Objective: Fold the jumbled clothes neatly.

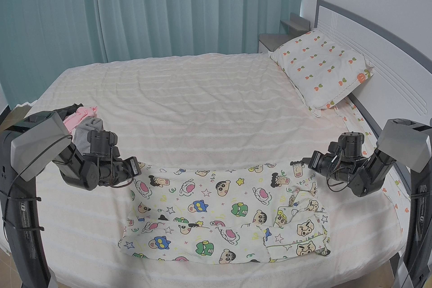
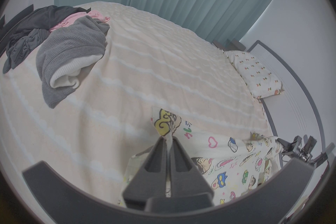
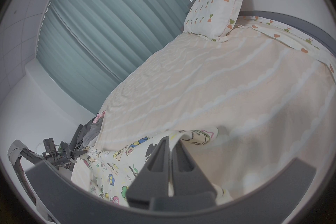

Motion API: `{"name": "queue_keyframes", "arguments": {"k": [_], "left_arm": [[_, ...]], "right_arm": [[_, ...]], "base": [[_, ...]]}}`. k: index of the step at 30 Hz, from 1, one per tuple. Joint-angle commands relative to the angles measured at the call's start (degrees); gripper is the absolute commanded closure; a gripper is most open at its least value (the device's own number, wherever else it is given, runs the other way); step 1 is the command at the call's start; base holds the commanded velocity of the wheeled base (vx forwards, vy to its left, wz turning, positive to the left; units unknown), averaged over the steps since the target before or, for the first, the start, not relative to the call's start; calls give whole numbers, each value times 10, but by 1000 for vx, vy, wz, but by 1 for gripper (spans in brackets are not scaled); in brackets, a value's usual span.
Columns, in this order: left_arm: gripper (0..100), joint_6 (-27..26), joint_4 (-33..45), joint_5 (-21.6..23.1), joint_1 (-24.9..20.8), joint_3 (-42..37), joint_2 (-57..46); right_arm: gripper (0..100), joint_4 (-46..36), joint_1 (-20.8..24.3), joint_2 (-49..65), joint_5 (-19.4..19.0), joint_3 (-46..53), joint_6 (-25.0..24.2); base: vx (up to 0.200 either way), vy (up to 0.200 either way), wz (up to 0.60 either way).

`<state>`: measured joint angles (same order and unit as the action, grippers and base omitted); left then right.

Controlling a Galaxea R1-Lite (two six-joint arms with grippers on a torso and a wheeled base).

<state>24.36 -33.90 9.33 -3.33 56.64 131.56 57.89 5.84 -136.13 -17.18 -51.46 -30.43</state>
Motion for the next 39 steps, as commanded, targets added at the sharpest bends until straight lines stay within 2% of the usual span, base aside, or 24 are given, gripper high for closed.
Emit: {"name": "queue_keyframes", "arguments": {"k": [1,7,15,21,26,36,39], "left_arm": [[100,-14,0,1,0,-47,-39],[100,-18,-1,3,0,-95,-72],[100,-55,-1,5,0,-164,-111],[100,-77,-1,4,-1,-212,-119],[100,-93,-1,3,-3,-248,-116],[100,-110,-2,-1,-3,-264,-82],[100,-111,-1,0,-3,-265,-75]], "right_arm": [[100,6,0,38,-14,48,9],[100,19,-1,60,-33,105,40],[100,51,-3,85,-49,177,70],[100,52,-14,82,-58,231,134],[100,52,-15,68,-63,255,168],[100,53,-11,16,-61,289,241],[100,53,-11,12,-61,294,248]], "base": [[0,0,0],[0,0,0],[0,0,0],[0,0,0],[0,0,0],[0,0,0],[0,0,0]]}}
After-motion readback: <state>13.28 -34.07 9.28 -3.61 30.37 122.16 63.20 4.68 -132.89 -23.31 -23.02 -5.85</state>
